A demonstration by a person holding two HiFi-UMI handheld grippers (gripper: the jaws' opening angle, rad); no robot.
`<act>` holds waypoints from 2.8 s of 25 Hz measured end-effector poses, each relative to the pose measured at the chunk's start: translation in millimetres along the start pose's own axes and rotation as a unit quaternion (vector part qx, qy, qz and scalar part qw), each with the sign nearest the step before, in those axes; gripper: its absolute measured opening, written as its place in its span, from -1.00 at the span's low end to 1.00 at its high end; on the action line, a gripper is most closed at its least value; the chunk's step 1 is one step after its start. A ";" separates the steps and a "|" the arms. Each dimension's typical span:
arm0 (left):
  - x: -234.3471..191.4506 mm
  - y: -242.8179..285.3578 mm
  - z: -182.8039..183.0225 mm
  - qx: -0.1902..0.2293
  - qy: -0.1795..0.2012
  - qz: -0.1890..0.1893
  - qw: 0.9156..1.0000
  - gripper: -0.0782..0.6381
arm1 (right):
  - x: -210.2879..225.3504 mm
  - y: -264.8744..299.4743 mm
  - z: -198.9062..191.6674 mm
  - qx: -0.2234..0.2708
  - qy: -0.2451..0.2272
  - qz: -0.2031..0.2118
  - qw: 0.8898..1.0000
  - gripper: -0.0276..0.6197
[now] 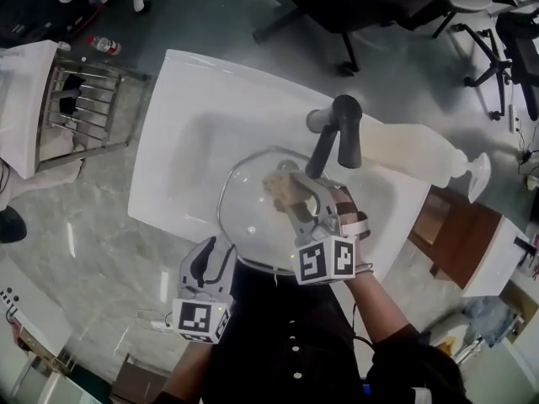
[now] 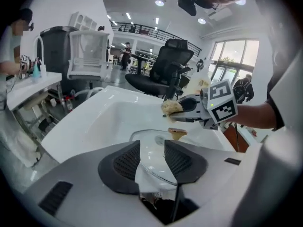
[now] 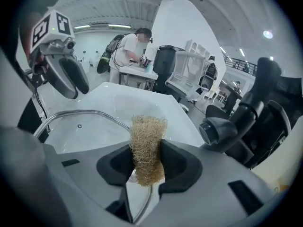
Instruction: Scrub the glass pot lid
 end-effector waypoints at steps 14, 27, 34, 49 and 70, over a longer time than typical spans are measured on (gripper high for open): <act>-52.5 76.6 2.2 -0.220 -0.083 -0.107 0.966 -0.31 | -37.5 58.8 15.0 -0.056 -0.181 0.005 0.982 -0.45; -50.9 85.9 1.8 -0.257 -0.059 -0.135 0.955 -0.47 | -27.3 93.9 7.9 -0.062 -0.111 0.080 0.989 -0.45; -53.1 88.3 3.5 -0.272 -0.048 -0.149 0.949 -0.47 | -7.1 90.7 -9.5 -0.061 -0.074 0.082 0.992 -0.45; -53.8 93.3 6.2 -0.296 -0.032 -0.162 0.941 -0.50 | 2.0 109.0 -32.6 -0.123 0.011 0.141 0.982 -0.46; -52.9 93.5 6.8 -0.301 -0.012 -0.162 0.940 -0.52 | 9.3 60.9 -80.1 -0.201 -0.009 0.096 0.975 -0.46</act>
Point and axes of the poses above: the fingertips, and each gripper's own axes: y forward along the fingers, x to its right, z out of its top, the point moved 8 cm from there along -y, backward along the fingers, and after that the axes turned 7 degrees about x, right-handed, at the moved point
